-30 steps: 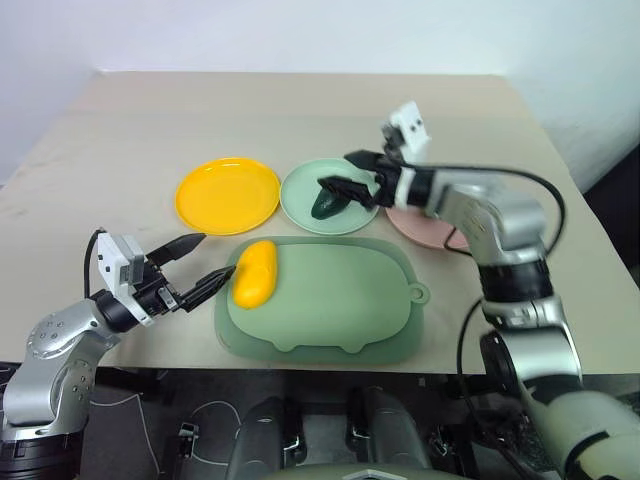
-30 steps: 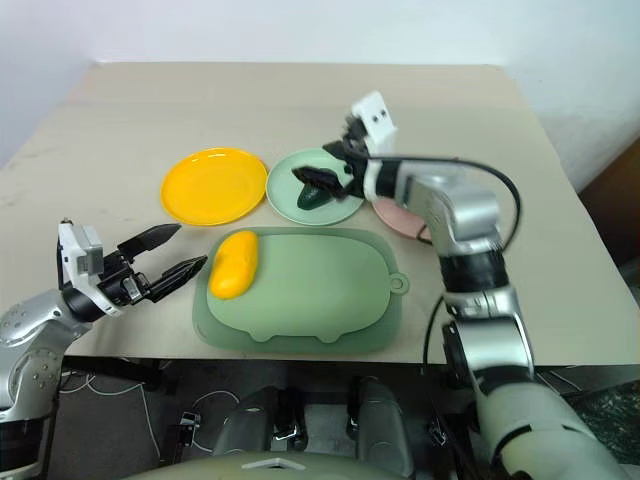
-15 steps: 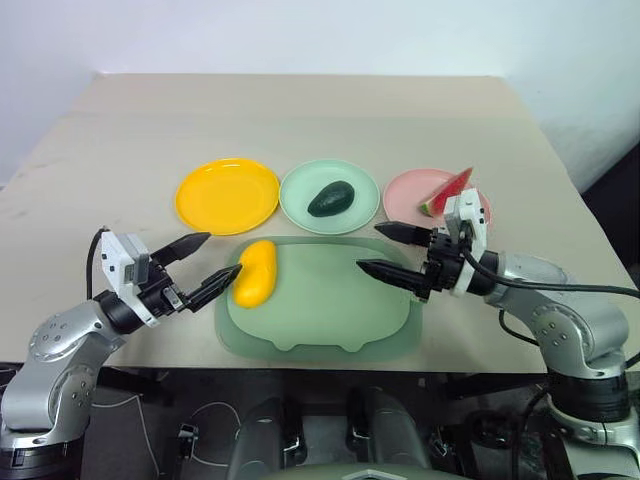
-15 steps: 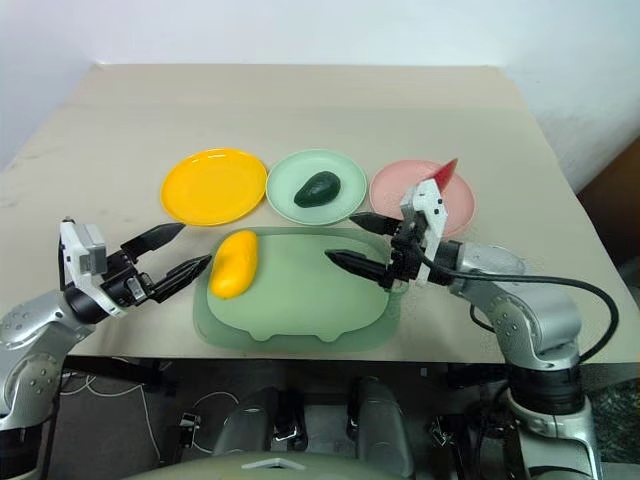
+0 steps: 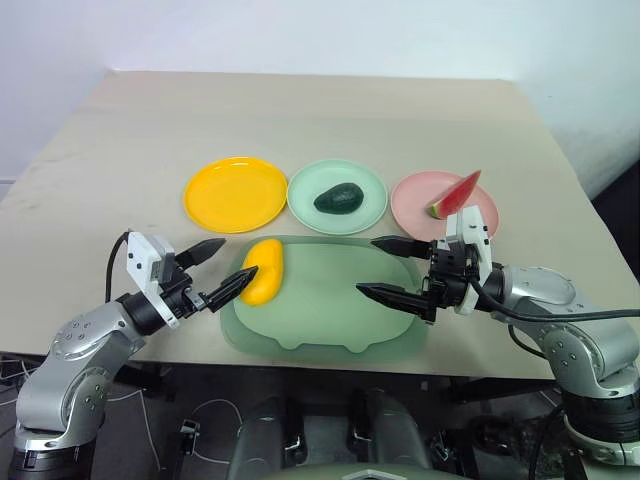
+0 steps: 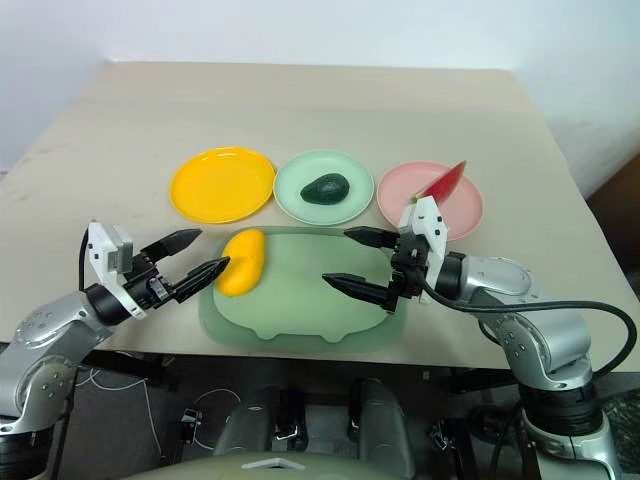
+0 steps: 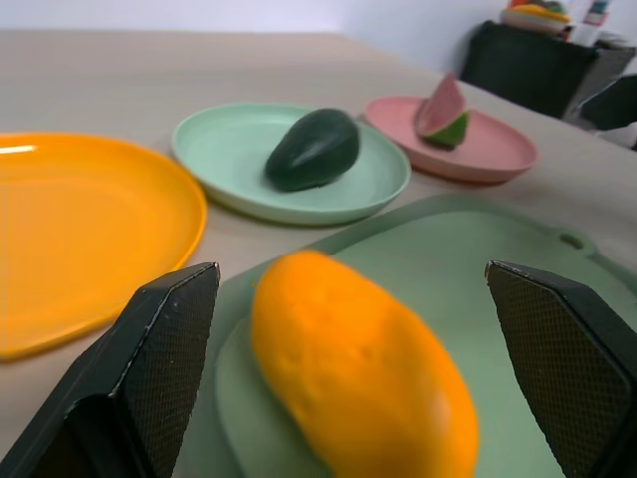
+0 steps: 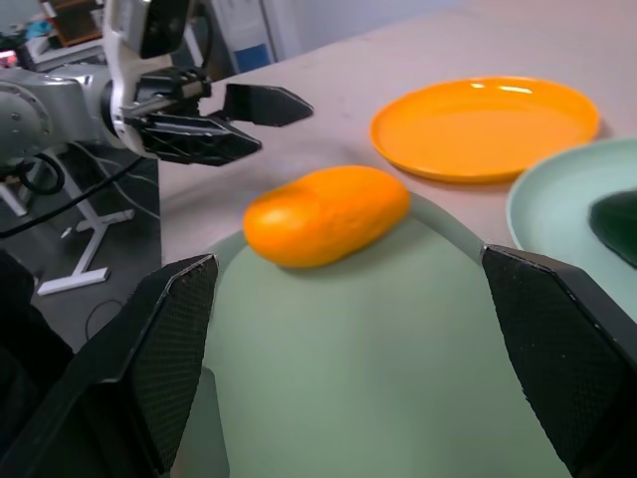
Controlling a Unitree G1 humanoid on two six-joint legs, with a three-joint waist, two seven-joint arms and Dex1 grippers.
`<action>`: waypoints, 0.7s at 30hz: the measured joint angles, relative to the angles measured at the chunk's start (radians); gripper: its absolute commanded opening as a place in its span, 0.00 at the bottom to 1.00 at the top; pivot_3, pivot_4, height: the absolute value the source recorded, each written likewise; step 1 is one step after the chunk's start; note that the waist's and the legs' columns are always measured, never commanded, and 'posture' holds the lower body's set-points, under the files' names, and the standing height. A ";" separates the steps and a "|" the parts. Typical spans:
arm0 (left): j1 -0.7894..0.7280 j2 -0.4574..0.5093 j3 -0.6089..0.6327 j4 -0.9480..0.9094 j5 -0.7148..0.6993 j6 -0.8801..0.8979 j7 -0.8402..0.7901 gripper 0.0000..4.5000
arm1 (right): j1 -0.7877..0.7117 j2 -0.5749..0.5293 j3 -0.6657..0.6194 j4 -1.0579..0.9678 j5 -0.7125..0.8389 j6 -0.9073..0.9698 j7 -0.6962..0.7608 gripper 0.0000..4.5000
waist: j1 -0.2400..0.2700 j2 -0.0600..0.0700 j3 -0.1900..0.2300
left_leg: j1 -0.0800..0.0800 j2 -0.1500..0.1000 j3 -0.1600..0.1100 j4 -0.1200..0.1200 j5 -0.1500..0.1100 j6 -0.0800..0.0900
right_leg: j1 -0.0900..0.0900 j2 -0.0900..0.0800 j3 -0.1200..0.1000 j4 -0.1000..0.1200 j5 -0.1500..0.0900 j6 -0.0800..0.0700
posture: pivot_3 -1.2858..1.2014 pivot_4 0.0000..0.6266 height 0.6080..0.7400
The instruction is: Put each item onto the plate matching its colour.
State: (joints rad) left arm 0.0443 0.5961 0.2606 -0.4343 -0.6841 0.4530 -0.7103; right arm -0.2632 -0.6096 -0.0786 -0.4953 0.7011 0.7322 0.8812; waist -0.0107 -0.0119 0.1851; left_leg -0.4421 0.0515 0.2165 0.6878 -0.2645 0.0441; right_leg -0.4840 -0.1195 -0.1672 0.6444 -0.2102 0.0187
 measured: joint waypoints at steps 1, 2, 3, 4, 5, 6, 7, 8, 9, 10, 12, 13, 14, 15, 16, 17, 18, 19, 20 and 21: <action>0.000 -0.002 -0.009 0.000 0.004 0.002 0.007 1.00 | -0.007 0.000 0.005 0.012 -0.008 -0.007 0.001 1.00 | 0.000 0.000 0.000 | 0.000 0.000 0.000 0.000 0.000 0.000 | 0.000 0.000 0.000 0.000 0.000 0.000 | 0.52 0.24 0.67; -0.002 -0.007 -0.018 0.000 0.010 0.006 0.019 1.00 | -0.016 0.000 0.012 0.025 -0.015 -0.018 0.001 1.00 | 0.000 0.000 0.000 | 0.000 0.000 0.000 0.001 0.000 0.000 | 0.001 0.000 0.000 0.000 0.000 0.000 | 0.52 0.24 0.67; -0.006 -0.009 -0.031 0.000 0.019 0.015 0.030 1.00 | -0.021 0.000 0.019 0.032 -0.023 -0.024 0.001 1.00 | 0.000 0.000 0.000 | 0.000 0.000 0.000 0.001 0.000 0.000 | 0.001 0.000 0.000 0.000 0.000 0.000 | 0.52 0.24 0.67; -0.008 -0.009 -0.045 0.000 0.024 0.022 0.040 1.00 | -0.025 0.000 0.026 0.036 -0.029 -0.027 0.001 1.00 | 0.000 0.000 0.000 | 0.000 0.000 -0.001 0.001 0.000 0.000 | 0.001 0.000 -0.001 0.000 0.000 0.000 | 0.52 0.24 0.67; -0.011 -0.011 -0.054 0.000 0.030 0.031 0.046 1.00 | -0.028 0.000 0.032 0.040 -0.032 -0.032 0.000 1.00 | 0.000 0.000 0.000 | 0.000 0.000 -0.001 0.001 0.000 0.000 | 0.001 0.000 -0.001 0.000 0.000 0.000 | 0.52 0.24 0.67; -0.015 -0.012 -0.058 0.001 0.033 0.039 0.052 1.00 | -0.029 0.001 0.036 0.040 -0.032 -0.034 -0.002 1.00 | 0.000 0.000 0.000 | 0.000 0.000 -0.001 0.001 0.000 0.000 | 0.001 0.000 -0.001 0.000 0.000 0.000 | 0.52 0.24 0.67; -0.022 -0.012 -0.062 0.001 0.036 0.043 0.059 1.00 | -0.032 0.002 0.040 0.040 -0.032 -0.037 -0.006 1.00 | 0.000 0.000 0.000 | 0.000 0.000 -0.001 0.001 0.000 0.000 | 0.001 0.000 -0.001 0.000 0.000 0.000 | 0.52 0.24 0.67; -0.035 -0.013 -0.068 0.008 0.041 0.046 0.063 1.00 | -0.033 0.002 0.041 0.040 -0.032 -0.041 -0.011 1.00 | 0.000 0.000 0.000 | 0.000 0.000 -0.001 0.001 0.000 0.000 | 0.002 0.000 -0.001 0.000 0.000 0.000 | 0.52 0.24 0.67; -0.052 -0.013 -0.073 0.022 0.045 0.047 0.064 1.00 | -0.035 0.003 0.042 0.040 -0.032 -0.041 -0.015 1.00 | 0.001 0.000 0.000 | 0.000 0.000 -0.002 0.002 0.000 0.000 | 0.002 0.000 -0.001 0.000 0.000 0.000 | 0.52 0.24 0.67; -0.065 -0.013 -0.079 0.041 0.052 0.047 0.064 1.00 | -0.035 0.003 0.043 0.039 -0.032 -0.041 -0.021 1.00 | 0.000 0.000 0.000 | 0.000 0.000 -0.002 0.002 0.000 0.000 | 0.002 0.000 -0.001 0.000 0.000 0.000 | 0.52 0.24 0.67; -0.091 -0.013 -0.093 0.096 0.077 0.050 0.065 1.00 | -0.035 0.003 0.044 0.038 -0.032 -0.041 -0.033 1.00 | 0.000 0.000 0.000 | 0.000 0.000 -0.002 0.002 0.000 0.000 | 0.002 0.000 -0.001 0.000 0.000 0.000 | 0.52 0.24 0.67; -0.097 -0.014 -0.093 0.114 0.081 0.045 0.060 1.00 | -0.035 0.003 0.044 0.038 -0.032 -0.041 -0.038 1.00 | 0.000 0.000 0.000 | 0.000 0.000 -0.002 0.002 0.000 0.001 | 0.002 0.000 -0.002 0.000 0.000 0.000 | 0.52 0.24 0.67; -0.102 -0.012 -0.095 0.124 0.083 0.043 0.049 1.00 | -0.035 0.003 0.044 0.038 -0.032 -0.041 -0.046 1.00 | 0.000 0.000 0.000 | 0.000 0.000 -0.002 0.002 0.000 0.001 | 0.003 0.000 -0.002 0.000 0.000 0.000 | 0.52 0.24 0.67; -0.098 -0.009 -0.098 0.129 0.082 0.044 0.034 1.00 | -0.035 0.003 0.044 0.038 -0.032 -0.041 -0.052 1.00 | 0.000 0.000 0.000 | 0.001 0.000 -0.002 0.002 0.000 0.001 | 0.003 0.000 -0.002 0.000 0.000 0.000 | 0.52 0.24 0.67; -0.093 -0.008 -0.098 0.129 0.080 0.045 0.021 1.00 | -0.035 0.003 0.044 0.037 -0.032 -0.041 -0.057 1.00 | 0.000 0.000 0.000 | 0.001 0.000 -0.002 0.002 0.000 0.001 | 0.003 0.000 -0.002 0.000 0.000 0.000 | 0.52 0.24 0.67; -0.082 -0.009 -0.098 0.129 0.073 0.044 0.007 1.00 | -0.035 0.003 0.043 0.036 -0.032 -0.041 -0.064 1.00 | 0.000 0.000 0.000 | 0.001 0.000 -0.002 0.002 0.000 0.001 | 0.004 0.000 -0.002 0.000 0.000 0.000 | 0.52 0.24 0.67; -0.074 -0.011 -0.097 0.129 0.062 0.044 -0.002 1.00 | -0.034 0.002 0.042 0.036 -0.032 -0.041 -0.070 1.00 | 0.000 0.000 0.000 | 0.001 0.000 -0.002 0.002 0.000 0.001 | 0.004 0.000 -0.002 0.000 0.000 0.000 | 0.52 0.24 0.67; -0.067 -0.014 -0.095 0.129 0.057 0.044 -0.007 1.00 | -0.034 0.002 0.042 0.036 -0.032 -0.041 -0.074 1.00 | 0.000 0.000 0.000 | 0.001 0.000 -0.002 0.002 0.000 0.001 | 0.004 0.000 -0.002 0.000 0.000 -0.001 | 0.52 0.24 0.67; -0.060 -0.017 -0.091 0.127 0.047 0.047 -0.010 1.00 | -0.032 0.002 0.041 0.034 -0.032 -0.041 -0.078 1.00 | -0.001 0.000 0.000 | 0.001 0.000 -0.002 0.002 0.000 0.001 | 0.004 0.000 -0.002 -0.001 0.000 -0.001 | 0.52 0.24 0.67; -0.057 -0.017 -0.089 0.126 0.038 0.056 -0.011 1.00 | -0.030 0.001 0.041 0.033 -0.032 -0.041 -0.082 1.00 | -0.001 0.000 0.000 | 0.001 0.000 -0.002 0.002 -0.001 0.001 | 0.004 0.000 -0.002 -0.001 0.000 -0.001 | 0.52 0.24 0.67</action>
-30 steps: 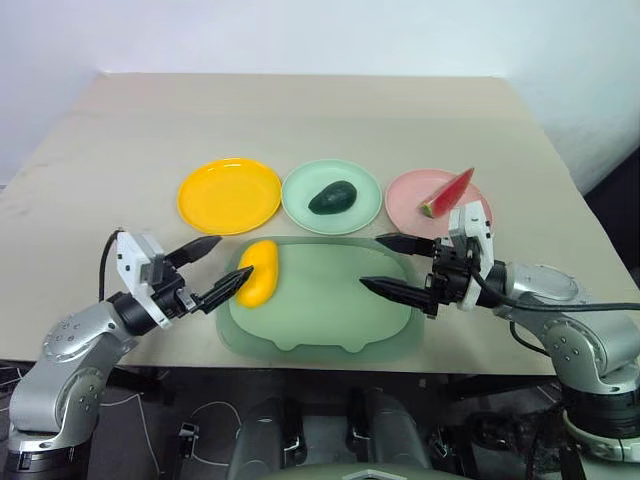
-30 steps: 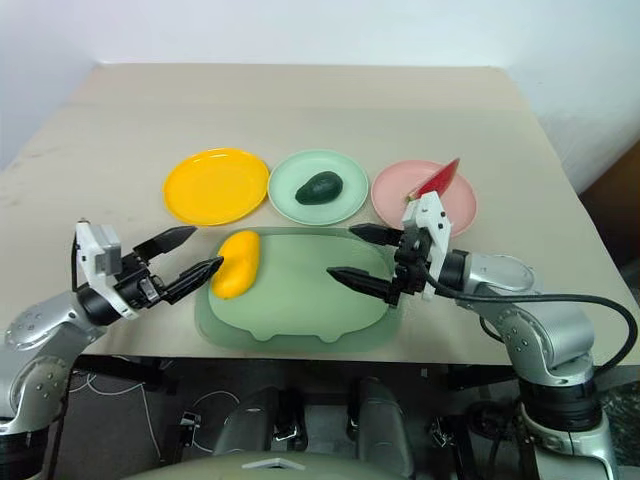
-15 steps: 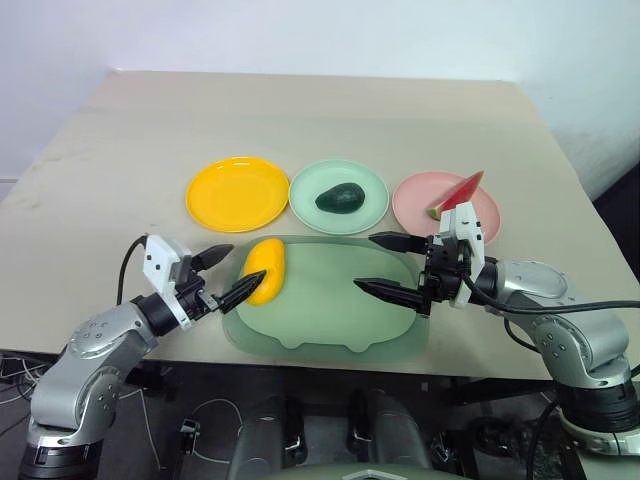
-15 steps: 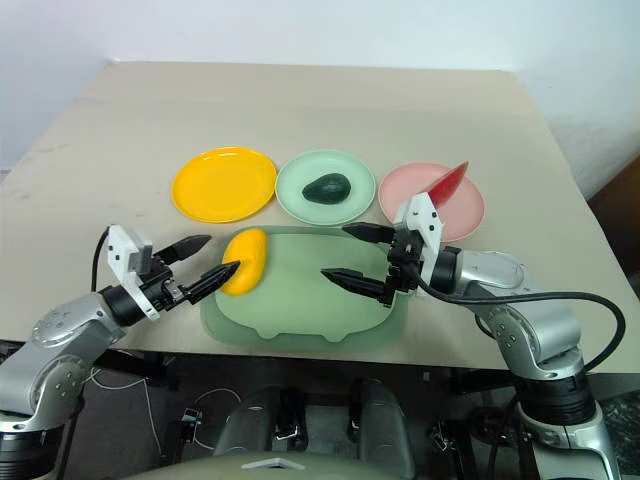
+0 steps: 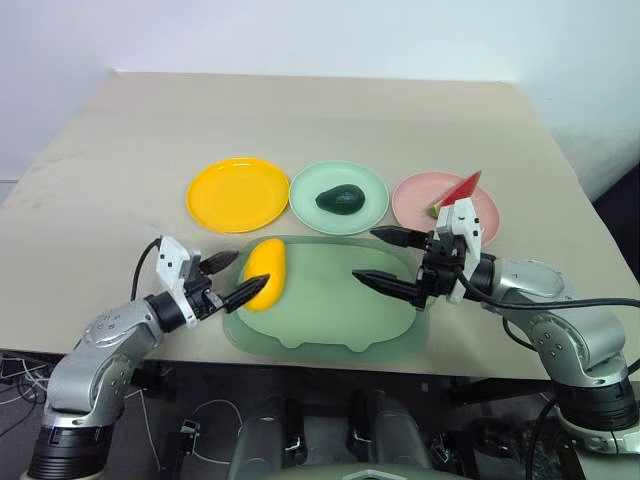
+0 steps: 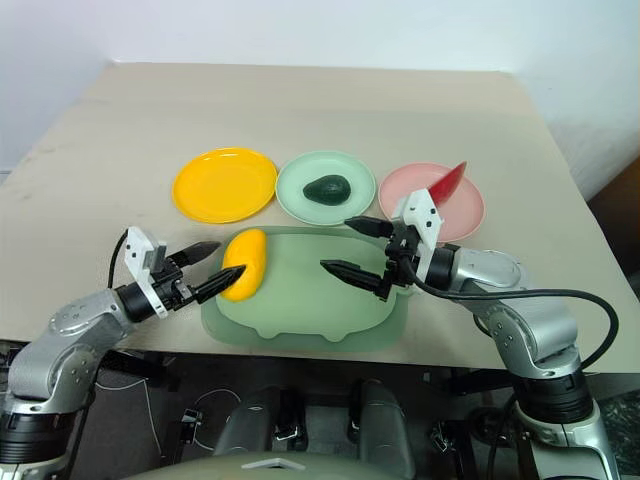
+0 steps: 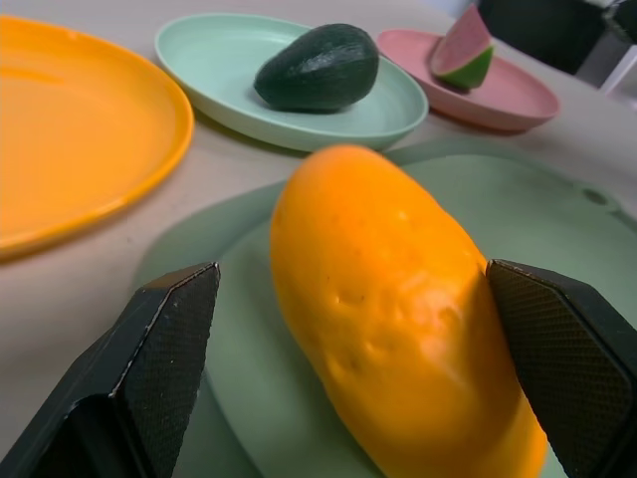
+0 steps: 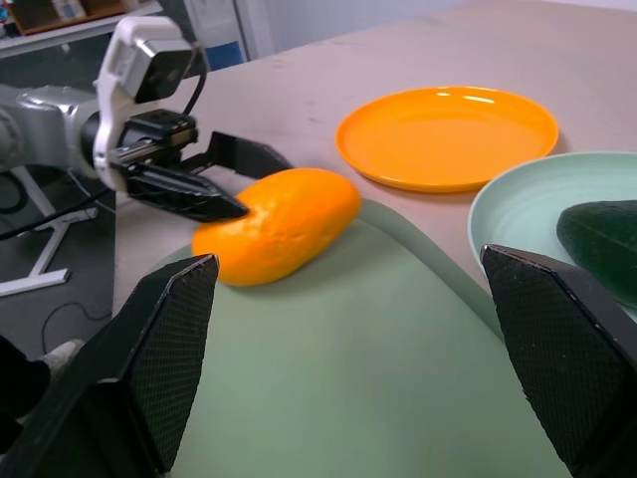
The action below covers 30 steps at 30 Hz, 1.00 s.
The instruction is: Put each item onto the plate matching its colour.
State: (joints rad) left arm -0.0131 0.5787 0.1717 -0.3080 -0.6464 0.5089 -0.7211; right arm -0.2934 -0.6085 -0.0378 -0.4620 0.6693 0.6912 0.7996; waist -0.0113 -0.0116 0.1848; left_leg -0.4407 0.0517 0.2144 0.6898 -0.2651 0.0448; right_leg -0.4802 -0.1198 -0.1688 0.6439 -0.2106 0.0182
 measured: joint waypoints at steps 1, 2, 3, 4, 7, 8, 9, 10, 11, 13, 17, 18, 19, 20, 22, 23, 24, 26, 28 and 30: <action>-0.002 0.000 0.001 -0.003 -0.011 0.016 0.001 1.00 | 0.000 0.000 0.000 -0.001 0.000 0.000 -0.002 1.00 | 0.000 0.000 0.000 | 0.000 0.000 0.000 0.000 0.000 0.000 | 0.000 0.000 0.000 0.000 0.000 0.000 | 0.52 0.24 0.67; -0.007 0.000 0.001 -0.007 -0.025 0.040 0.004 1.00 | 0.000 0.000 0.000 -0.003 0.000 0.000 -0.005 1.00 | 0.000 0.000 0.000 | 0.000 0.000 0.000 0.000 0.000 0.000 | 0.000 0.000 0.000 0.000 0.000 0.000 | 0.52 0.24 0.67; -0.017 -0.001 -0.002 -0.008 -0.032 0.061 0.007 1.00 | 0.000 0.000 0.000 -0.005 0.000 0.000 -0.007 1.00 | 0.001 0.000 0.000 | 0.000 0.000 0.000 0.000 0.000 0.000 | 0.000 0.000 0.000 0.000 0.000 0.000 | 0.52 0.24 0.67; -0.033 -0.003 -0.005 -0.008 -0.035 0.080 0.013 1.00 | 0.000 0.000 0.000 -0.005 0.000 0.000 -0.009 1.00 | 0.001 0.000 0.000 | 0.000 0.000 0.000 0.000 0.000 0.000 | 0.000 0.000 0.000 0.000 0.000 0.000 | 0.52 0.24 0.67; -0.095 -0.023 -0.038 -0.006 -0.034 0.128 0.045 1.00 | -0.001 0.000 0.001 -0.005 -0.002 -0.001 -0.018 1.00 | 0.002 0.000 0.000 | 0.000 0.000 0.000 0.001 0.000 0.000 | 0.001 0.000 0.000 0.000 0.000 0.000 | 0.52 0.24 0.67; -0.115 -0.037 -0.048 -0.006 -0.034 0.145 0.055 1.00 | -0.002 0.000 0.002 -0.005 -0.006 -0.001 -0.020 1.00 | 0.002 0.000 0.000 | -0.001 0.000 0.000 0.001 0.000 0.000 | 0.000 0.000 0.000 0.000 0.000 0.001 | 0.52 0.24 0.67; -0.134 -0.045 -0.062 -0.007 -0.035 0.160 0.066 1.00 | -0.003 0.000 0.003 -0.005 -0.010 -0.001 -0.022 1.00 | 0.001 0.000 0.000 | -0.001 0.000 0.000 0.001 0.000 0.001 | 0.001 0.000 0.000 0.000 0.001 0.001 | 0.52 0.24 0.67; -0.150 -0.052 -0.072 -0.008 -0.035 0.174 0.079 1.00 | -0.003 0.000 0.003 -0.005 -0.014 -0.001 -0.024 1.00 | 0.000 0.000 0.000 | -0.001 0.000 0.000 0.001 0.000 0.001 | 0.000 0.000 0.000 0.000 0.001 0.002 | 0.52 0.24 0.67; -0.168 -0.066 -0.082 -0.009 -0.032 0.189 0.098 1.00 | -0.003 0.000 0.003 -0.004 -0.019 -0.001 -0.026 1.00 | 0.000 0.000 0.000 | -0.001 0.000 0.000 0.001 0.000 0.001 | 0.000 0.000 0.000 0.000 0.002 0.003 | 0.52 0.24 0.67; -0.197 -0.093 -0.113 -0.017 -0.030 0.227 0.136 1.00 | -0.005 0.000 0.004 -0.003 -0.022 -0.001 -0.028 1.00 | 0.001 0.000 0.000 | -0.001 0.000 0.000 0.002 0.000 0.001 | 0.001 0.000 0.000 0.001 0.002 0.003 | 0.52 0.24 0.67; -0.207 -0.111 -0.155 -0.023 -0.028 0.282 0.171 0.91 | -0.015 0.000 0.009 0.007 -0.034 -0.001 -0.030 1.00 | 0.000 0.000 0.000 | -0.001 0.000 0.000 0.002 0.000 0.001 | 0.001 0.001 0.000 0.001 0.002 0.003 | 0.52 0.24 0.67; -0.208 -0.111 -0.157 -0.023 -0.027 0.295 0.178 0.86 | -0.015 0.000 0.009 0.011 -0.037 -0.002 -0.030 1.00 | 0.000 0.000 0.000 | -0.001 0.000 0.000 0.002 0.000 0.001 | 0.001 0.001 0.000 0.001 0.002 0.003 | 0.52 0.24 0.67; -0.208 -0.108 -0.158 -0.023 -0.023 0.303 0.181 0.79 | -0.015 0.000 0.009 0.015 -0.038 -0.001 -0.030 1.00 | 0.000 0.000 0.000 | -0.001 0.000 -0.001 0.002 0.000 0.001 | 0.001 0.001 0.000 0.001 0.002 0.003 | 0.52 0.24 0.67; -0.209 -0.102 -0.160 -0.026 -0.019 0.309 0.179 0.72 | -0.016 0.000 0.010 0.018 -0.039 -0.001 -0.030 1.00 | 0.000 0.000 0.000 | -0.001 0.000 -0.001 0.003 0.000 0.001 | 0.001 0.001 0.000 0.001 0.002 0.003 | 0.52 0.24 0.67; -0.210 -0.078 -0.166 -0.033 -0.014 0.312 0.171 0.70 | -0.018 0.000 0.012 0.020 -0.044 -0.001 -0.031 1.00 | 0.000 0.000 0.000 | -0.001 0.000 -0.001 0.003 0.000 0.001 | 0.001 0.001 0.000 0.001 0.001 0.003 | 0.52 0.24 0.67; -0.210 -0.068 -0.168 -0.039 -0.010 0.314 0.166 0.70 | -0.019 0.000 0.012 0.022 -0.048 -0.001 -0.033 1.00 | 0.000 0.000 0.000 | -0.001 0.000 -0.001 0.003 0.000 0.001 | 0.001 0.001 0.000 0.001 0.001 0.002 | 0.52 0.24 0.67; -0.211 -0.058 -0.171 -0.041 -0.004 0.313 0.158 0.70 | -0.021 0.000 0.013 0.026 -0.050 -0.001 -0.035 1.00 | 0.000 0.000 0.000 | -0.001 0.000 -0.001 0.003 0.000 0.001 | 0.001 0.001 0.000 0.001 0.001 0.002 | 0.52 0.24 0.67; -0.218 -0.042 -0.176 -0.042 0.002 0.314 0.147 0.70 | -0.025 0.000 0.014 0.028 -0.057 -0.001 -0.038 1.00 | 0.000 0.000 0.000 | -0.001 0.000 -0.001 0.003 0.000 0.001 | 0.001 0.000 0.000 0.001 0.001 0.001 | 0.52 0.24 0.67; -0.219 -0.039 -0.174 -0.042 0.000 0.313 0.135 0.70 | -0.026 0.000 0.014 0.030 -0.059 -0.001 -0.040 1.00 | 0.000 0.000 0.000 | -0.001 0.000 -0.001 0.003 0.000 0.001 | 0.001 0.000 0.000 0.001 0.001 0.001 | 0.52 0.24 0.67; -0.218 -0.039 -0.155 -0.041 -0.011 0.313 0.127 0.70 | -0.026 0.001 0.018 0.032 -0.059 -0.001 -0.044 1.00 | 0.000 0.000 0.000 | -0.001 0.000 -0.001 0.003 0.000 0.001 | 0.000 0.000 0.000 0.001 0.001 0.001 | 0.52 0.24 0.67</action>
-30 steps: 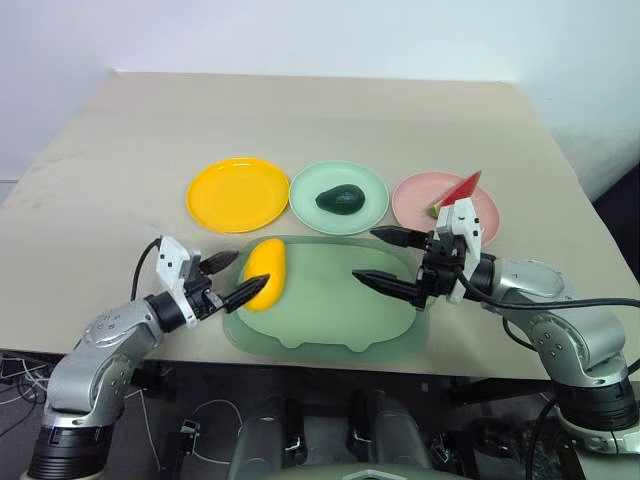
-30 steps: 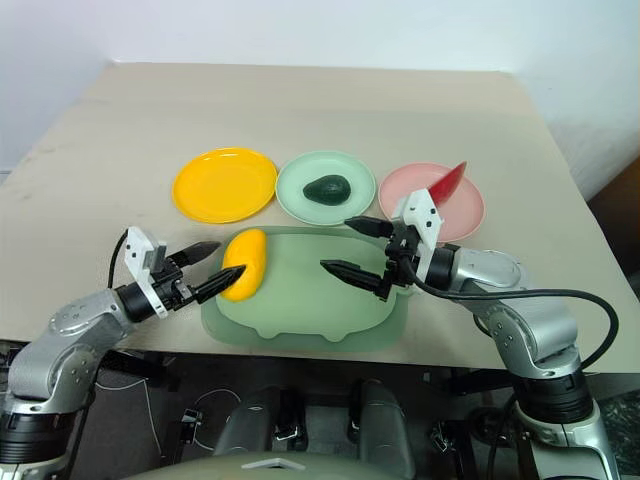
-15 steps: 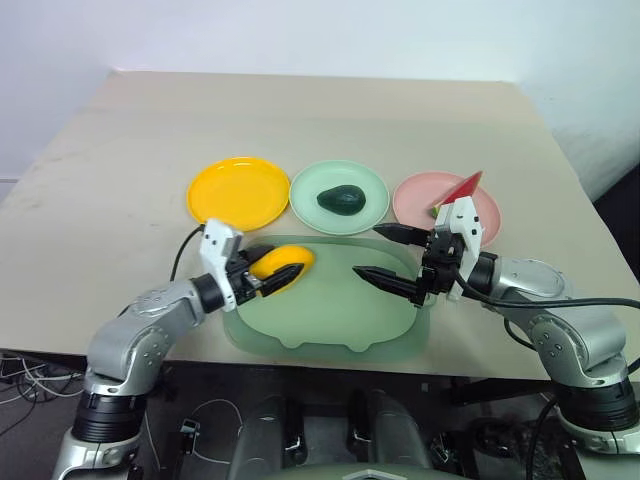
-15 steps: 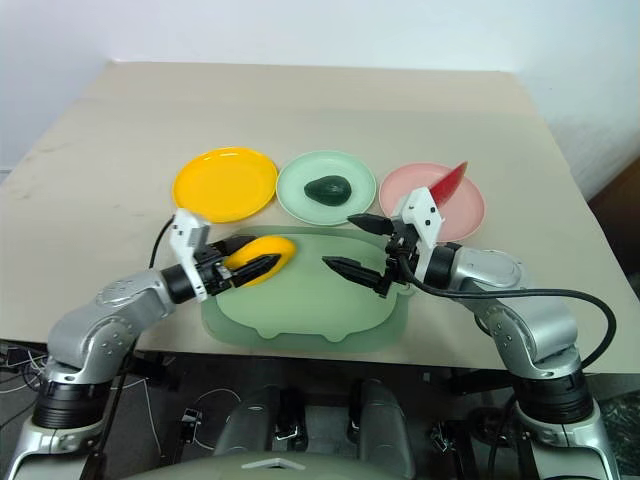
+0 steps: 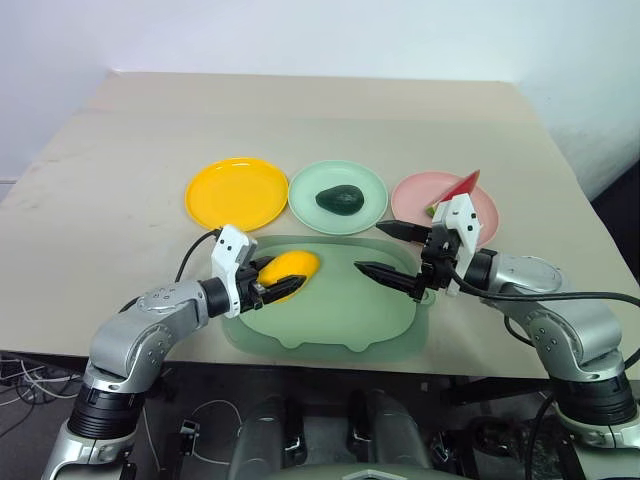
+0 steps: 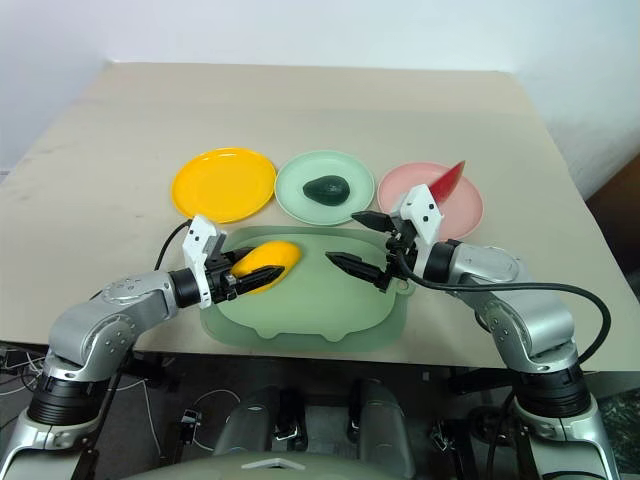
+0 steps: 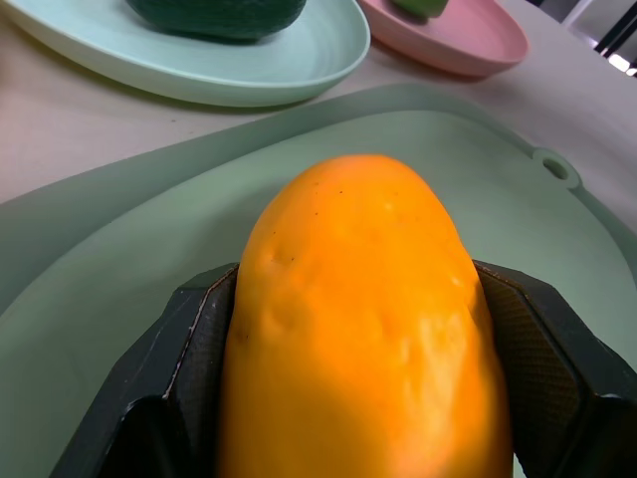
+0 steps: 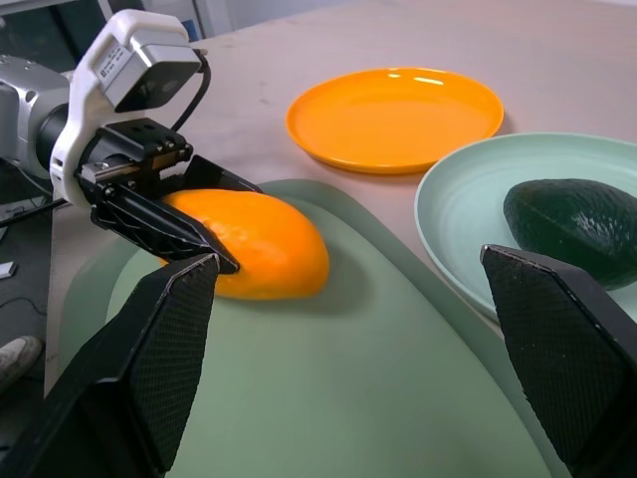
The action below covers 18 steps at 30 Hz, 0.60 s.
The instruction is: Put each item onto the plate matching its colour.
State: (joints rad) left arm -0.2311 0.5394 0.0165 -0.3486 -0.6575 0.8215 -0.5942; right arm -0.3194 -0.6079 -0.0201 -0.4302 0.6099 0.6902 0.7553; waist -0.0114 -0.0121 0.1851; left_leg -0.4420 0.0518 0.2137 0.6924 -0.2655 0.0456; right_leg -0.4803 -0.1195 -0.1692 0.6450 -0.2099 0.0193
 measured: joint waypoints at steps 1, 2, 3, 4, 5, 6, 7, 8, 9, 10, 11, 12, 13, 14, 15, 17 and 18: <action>-0.002 0.000 0.018 0.000 -0.009 -0.002 -0.003 0.70 | 0.000 0.000 0.001 0.000 0.000 0.000 -0.001 1.00 | 0.000 0.000 0.000 | 0.000 0.000 0.000 0.000 0.000 0.000 | 0.000 0.000 0.000 0.000 0.000 0.000 | 0.52 0.24 0.67; -0.005 0.001 0.040 0.000 -0.016 -0.002 -0.004 0.70 | 0.000 0.000 0.000 0.000 0.002 0.000 -0.001 1.00 | 0.000 0.000 0.000 | 0.000 0.000 0.000 0.000 0.000 0.000 | 0.000 0.000 0.000 0.000 0.000 0.000 | 0.52 0.24 0.67; -0.011 0.006 0.061 0.000 -0.021 -0.003 -0.004 0.70 | 0.000 0.000 0.000 0.000 0.003 0.001 -0.001 1.00 | 0.000 0.000 0.000 | 0.000 0.000 0.000 0.000 0.000 0.000 | 0.000 0.000 0.000 0.000 0.000 0.000 | 0.52 0.24 0.67; -0.021 0.013 0.085 0.000 -0.024 -0.005 -0.003 0.70 | 0.000 0.000 0.000 0.000 0.006 0.002 -0.001 1.00 | 0.000 0.000 0.000 | 0.000 0.000 0.000 0.000 0.000 0.000 | 0.000 0.000 0.000 0.000 0.000 0.000 | 0.52 0.24 0.67; -0.028 0.020 0.102 0.000 -0.023 -0.006 -0.001 0.70 | 0.000 0.000 0.000 -0.001 0.009 0.002 -0.001 1.00 | 0.000 0.000 0.000 | 0.000 0.000 0.000 0.000 0.000 0.000 | 0.000 0.000 0.000 0.000 0.000 0.000 | 0.52 0.24 0.67; -0.039 0.028 0.121 0.004 -0.023 -0.009 0.001 0.70 | 0.000 0.000 0.000 -0.002 0.017 0.002 -0.001 1.00 | 0.001 0.000 0.000 | 0.000 0.000 0.000 0.000 0.000 0.000 | 0.000 0.000 0.000 0.000 0.000 0.000 | 0.52 0.24 0.67; -0.052 0.038 0.133 0.017 -0.019 -0.017 0.004 0.70 | 0.000 0.000 0.000 -0.005 0.022 0.003 -0.001 1.00 | 0.002 0.000 0.000 | 0.000 0.000 0.000 0.000 0.000 0.000 | 0.000 0.000 0.000 0.000 0.000 0.000 | 0.52 0.24 0.67; -0.069 0.051 0.142 0.040 -0.005 -0.031 0.007 0.70 | 0.001 0.001 0.000 -0.010 0.024 0.002 -0.001 1.00 | 0.002 0.000 0.000 | 0.000 0.000 0.000 0.001 0.000 0.000 | 0.001 0.000 0.000 0.000 0.000 0.000 | 0.52 0.24 0.67; -0.087 0.058 0.154 0.067 0.013 -0.048 0.011 0.70 | 0.001 0.001 0.002 -0.014 0.024 0.002 -0.002 1.00 | 0.002 0.000 0.000 | 0.000 0.000 0.000 0.001 0.000 0.000 | 0.000 0.000 0.000 0.000 0.000 0.000 | 0.52 0.24 0.67; -0.106 0.066 0.164 0.097 0.034 -0.069 0.018 0.70 | 0.004 0.001 0.004 -0.019 0.024 0.002 -0.003 1.00 | 0.002 0.000 0.000 | 0.000 0.000 0.000 0.001 0.000 0.000 | 0.001 0.000 0.000 0.000 0.000 0.000 | 0.52 0.24 0.67; -0.127 0.071 0.161 0.125 0.063 -0.095 0.027 0.70 | 0.006 0.004 0.005 -0.019 0.024 0.002 -0.004 1.00 | 0.003 0.000 0.000 | 0.000 0.000 0.000 0.001 0.000 0.000 | 0.001 0.000 0.000 0.000 0.000 0.000 | 0.52 0.24 0.67; -0.155 0.075 0.153 0.170 0.106 -0.133 0.034 0.70 | 0.006 0.011 0.008 -0.019 0.024 0.002 -0.006 1.00 | 0.004 0.000 0.000 | 0.000 0.000 0.000 0.001 0.000 0.000 | 0.001 0.000 0.000 0.000 0.000 0.000 | 0.52 0.24 0.67; -0.177 0.081 0.147 0.210 0.141 -0.163 0.037 0.70 | 0.006 0.017 0.012 -0.020 0.024 0.002 -0.008 1.00 | 0.003 0.000 0.000 | 0.000 0.000 0.000 0.001 0.000 0.000 | 0.001 0.000 0.000 0.000 0.000 0.000 | 0.52 0.24 0.67; -0.206 0.083 0.133 0.257 0.180 -0.196 0.045 0.70 | 0.007 0.023 0.015 -0.019 0.023 0.001 -0.012 1.00 | 0.003 0.000 0.000 | 0.000 0.000 0.000 0.001 0.000 0.000 | 0.001 0.000 0.000 0.000 0.000 0.000 | 0.52 0.24 0.67; -0.233 0.080 0.121 0.300 0.214 -0.226 0.053 0.70 | 0.006 0.029 0.019 -0.018 0.021 0.001 -0.016 1.00 | 0.004 0.000 0.000 | -0.001 0.000 0.000 0.001 0.000 0.000 | 0.000 0.000 0.000 0.000 0.000 0.000 | 0.52 0.24 0.67; -0.277 0.060 0.107 0.377 0.263 -0.280 0.064 0.70 | 0.005 0.037 0.027 -0.017 0.019 0.000 -0.022 1.00 | 0.003 0.000 0.000 | -0.001 0.000 0.000 0.001 0.000 0.001 | 0.000 0.000 0.000 0.000 0.001 0.001 | 0.52 0.24 0.67; -0.298 0.048 0.099 0.413 0.280 -0.295 0.069 0.70 | 0.004 0.039 0.030 -0.017 0.018 0.000 -0.024 1.00 | 0.003 0.000 0.000 | -0.001 0.000 0.000 0.001 0.000 0.001 | 0.000 0.000 0.000 0.000 0.001 0.001 | 0.52 0.24 0.67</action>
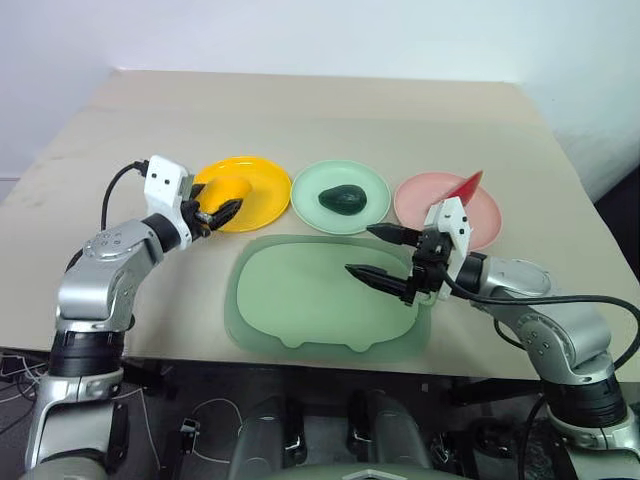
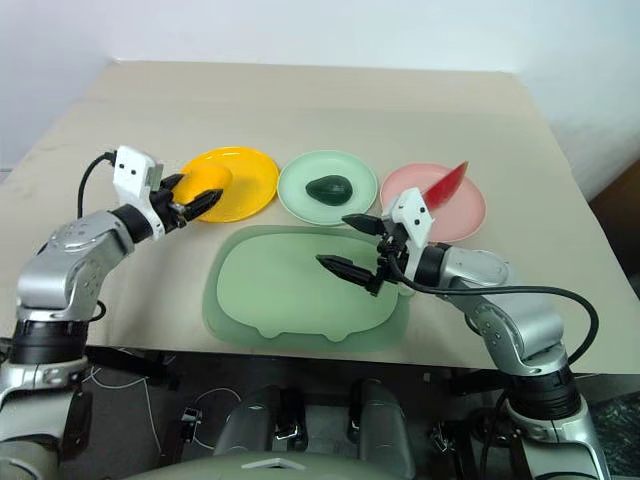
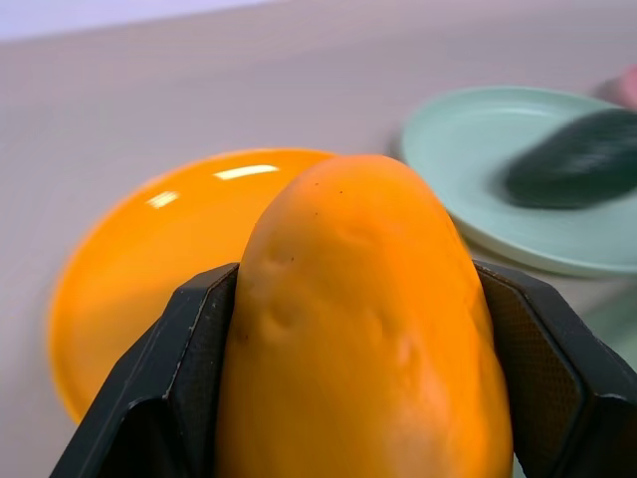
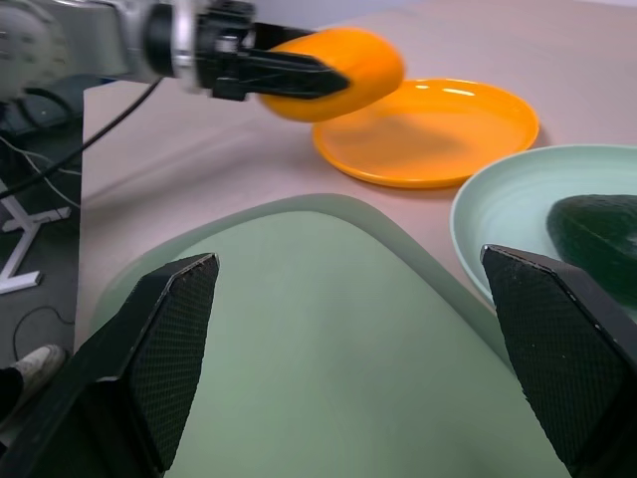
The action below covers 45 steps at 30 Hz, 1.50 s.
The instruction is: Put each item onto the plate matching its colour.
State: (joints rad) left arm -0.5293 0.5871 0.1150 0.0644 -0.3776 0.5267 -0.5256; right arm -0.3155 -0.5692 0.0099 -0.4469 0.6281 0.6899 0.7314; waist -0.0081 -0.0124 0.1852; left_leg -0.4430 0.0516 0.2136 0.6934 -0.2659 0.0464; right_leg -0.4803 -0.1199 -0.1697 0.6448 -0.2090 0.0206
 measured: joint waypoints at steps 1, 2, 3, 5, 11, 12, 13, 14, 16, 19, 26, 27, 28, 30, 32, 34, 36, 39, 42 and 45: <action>-0.019 -0.011 -0.011 0.039 0.019 -0.013 0.005 0.70 | -0.002 0.001 0.003 0.000 -0.002 0.000 -0.001 1.00 | -0.001 0.000 0.000 | 0.000 0.000 0.000 0.000 0.000 0.000 | 0.000 0.000 0.000 0.000 0.000 0.000 | 0.52 0.24 0.67; -0.033 -0.021 -0.021 0.071 0.032 -0.025 0.006 0.70 | -0.002 0.001 0.005 0.000 -0.004 0.000 -0.002 1.00 | -0.002 0.000 0.000 | 0.000 0.000 0.000 0.000 0.000 0.000 | 0.000 0.000 0.000 0.000 0.000 0.000 | 0.52 0.24 0.67; -0.055 -0.042 -0.027 0.120 0.050 -0.052 0.005 0.70 | -0.004 0.003 0.005 0.003 -0.008 -0.001 -0.005 1.00 | -0.002 0.000 0.000 | 0.000 0.000 0.000 0.000 0.000 0.000 | 0.000 0.000 0.000 0.000 0.000 0.000 | 0.52 0.24 0.67; -0.098 -0.069 -0.045 0.209 0.083 -0.104 0.004 0.70 | -0.009 0.005 0.007 0.008 -0.016 -0.003 -0.009 1.00 | -0.002 -0.001 0.000 | 0.000 0.000 0.000 0.001 0.000 0.000 | 0.000 0.000 0.000 0.001 0.000 0.000 | 0.52 0.24 0.67; -0.247 -0.142 -0.068 0.494 0.164 -0.254 0.014 0.70 | -0.019 0.011 0.017 0.019 -0.026 -0.003 -0.018 1.00 | -0.003 -0.001 0.000 | -0.001 0.000 0.000 0.003 -0.001 0.002 | 0.000 0.000 0.000 0.002 0.000 0.001 | 0.52 0.24 0.67; -0.261 -0.144 -0.067 0.523 0.173 -0.270 0.017 0.70 | -0.019 0.011 0.017 0.019 -0.026 -0.003 -0.019 1.00 | -0.005 -0.001 0.000 | -0.001 0.000 0.000 0.003 -0.001 0.002 | 0.000 0.000 0.000 0.002 0.000 0.001 | 0.52 0.24 0.67; -0.275 -0.148 -0.066 0.555 0.176 -0.285 0.020 0.70 | -0.019 0.011 0.017 0.019 -0.027 -0.003 -0.021 1.00 | -0.006 -0.001 0.000 | -0.001 0.001 0.000 0.003 -0.001 0.002 | 0.000 0.000 0.000 0.002 0.000 0.001 | 0.52 0.24 0.67; -0.286 -0.152 -0.064 0.584 0.180 -0.297 0.021 0.78 | -0.019 0.011 0.017 0.019 -0.028 -0.003 -0.022 1.00 | -0.006 -0.001 0.000 | -0.001 0.001 0.000 0.003 -0.001 0.002 | 0.000 0.000 -0.001 0.002 0.000 0.001 | 0.52 0.24 0.67; -0.294 -0.156 -0.062 0.615 0.182 -0.305 0.019 0.91 | -0.020 0.011 0.017 0.019 -0.034 -0.003 -0.026 1.00 | -0.006 -0.001 0.001 | -0.001 0.001 0.000 0.003 -0.001 0.002 | 0.000 0.000 -0.001 0.002 0.000 0.001 | 0.52 0.24 0.67; -0.294 -0.156 -0.060 0.644 0.182 -0.315 0.015 1.00 | -0.020 0.012 0.017 0.019 -0.036 -0.003 -0.033 1.00 | -0.006 -0.001 0.001 | -0.001 0.001 0.000 0.004 -0.001 0.002 | 0.000 0.000 -0.001 0.002 0.000 0.001 | 0.52 0.24 0.67; -0.281 -0.156 -0.028 0.611 0.169 -0.315 0.009 1.00 | -0.020 0.018 0.017 0.019 -0.038 -0.004 -0.037 1.00 | -0.004 -0.001 0.001 | -0.001 0.001 0.000 0.005 -0.001 0.003 | 0.001 0.000 -0.001 0.002 0.000 0.001 | 0.52 0.24 0.67; -0.267 -0.155 -0.019 0.576 0.162 -0.311 0.000 1.00 | -0.020 0.018 0.017 0.019 -0.037 -0.004 -0.037 1.00 | -0.005 -0.001 0.001 | -0.001 0.001 0.000 0.005 -0.001 0.003 | 0.000 0.000 -0.001 0.002 0.000 0.001 | 0.52 0.24 0.67; -0.255 -0.154 -0.016 0.545 0.154 -0.304 -0.008 1.00 | -0.020 0.018 0.017 0.019 -0.037 -0.005 -0.036 1.00 | -0.006 -0.001 0.001 | -0.001 0.001 0.000 0.005 -0.001 0.003 | 0.000 0.000 -0.001 0.003 0.000 0.001 | 0.52 0.24 0.67; -0.226 -0.152 -0.011 0.467 0.139 -0.285 -0.024 1.00 | -0.021 0.019 0.017 0.018 -0.036 -0.008 -0.035 1.00 | -0.005 -0.001 0.001 | -0.001 0.001 0.000 0.005 -0.001 0.003 | 0.001 0.000 -0.001 0.003 0.000 0.001 | 0.52 0.24 0.67; -0.178 -0.137 0.001 0.360 0.119 -0.255 -0.032 1.00 | -0.021 0.020 0.016 0.017 -0.033 -0.010 -0.034 1.00 | -0.006 -0.001 0.001 | -0.001 0.001 0.000 0.005 -0.001 0.003 | 0.001 0.000 -0.001 0.003 0.000 0.001 | 0.52 0.24 0.67; -0.133 -0.112 0.028 0.254 0.089 -0.223 -0.043 1.00 | -0.017 0.020 0.013 0.014 -0.031 -0.012 -0.033 1.00 | -0.009 -0.001 0.001 | -0.001 0.001 0.000 0.005 -0.001 0.003 | 0.001 0.001 0.000 0.003 0.000 0.001 | 0.52 0.24 0.67; -0.081 -0.082 0.057 0.135 0.050 -0.187 -0.065 1.00 | -0.012 0.021 0.011 0.008 -0.022 -0.014 -0.033 1.00 | -0.009 -0.001 0.001 | 0.000 0.001 0.000 0.005 -0.001 0.003 | 0.001 0.001 0.000 0.003 0.000 0.001 | 0.52 0.24 0.67; 0.027 -0.025 0.090 -0.023 -0.018 -0.136 -0.125 1.00 | -0.005 0.028 0.000 -0.003 -0.007 -0.014 -0.039 1.00 | -0.008 -0.001 0.001 | 0.000 0.001 0.000 0.005 -0.001 0.003 | 0.001 0.001 0.000 0.003 0.000 0.001 | 0.52 0.24 0.67; 0.175 0.013 0.139 -0.151 -0.123 -0.091 -0.224 1.00 | 0.006 0.060 -0.030 -0.009 0.006 -0.029 -0.064 1.00 | -0.007 -0.001 0.001 | 0.000 0.001 0.000 0.005 -0.001 0.002 | 0.001 0.000 0.000 0.003 0.000 0.001 | 0.52 0.24 0.67; 0.323 0.036 0.198 -0.226 -0.208 -0.080 -0.314 1.00 | 0.029 0.099 -0.065 -0.015 0.013 -0.065 -0.093 1.00 | -0.003 0.000 0.001 | 0.000 0.001 0.000 0.004 -0.002 0.002 | 0.001 0.000 0.000 0.001 -0.002 -0.001 | 0.52 0.24 0.67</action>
State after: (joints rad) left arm -0.2066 0.6226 0.3132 -0.1613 -0.5860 0.4463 -0.8399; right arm -0.2867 -0.4701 -0.0548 -0.4616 0.6414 0.6245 0.6380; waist -0.0108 -0.0127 0.1861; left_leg -0.4435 0.0526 0.2136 0.6979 -0.2675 0.0486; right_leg -0.4794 -0.1197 -0.1701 0.6460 -0.2114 0.0200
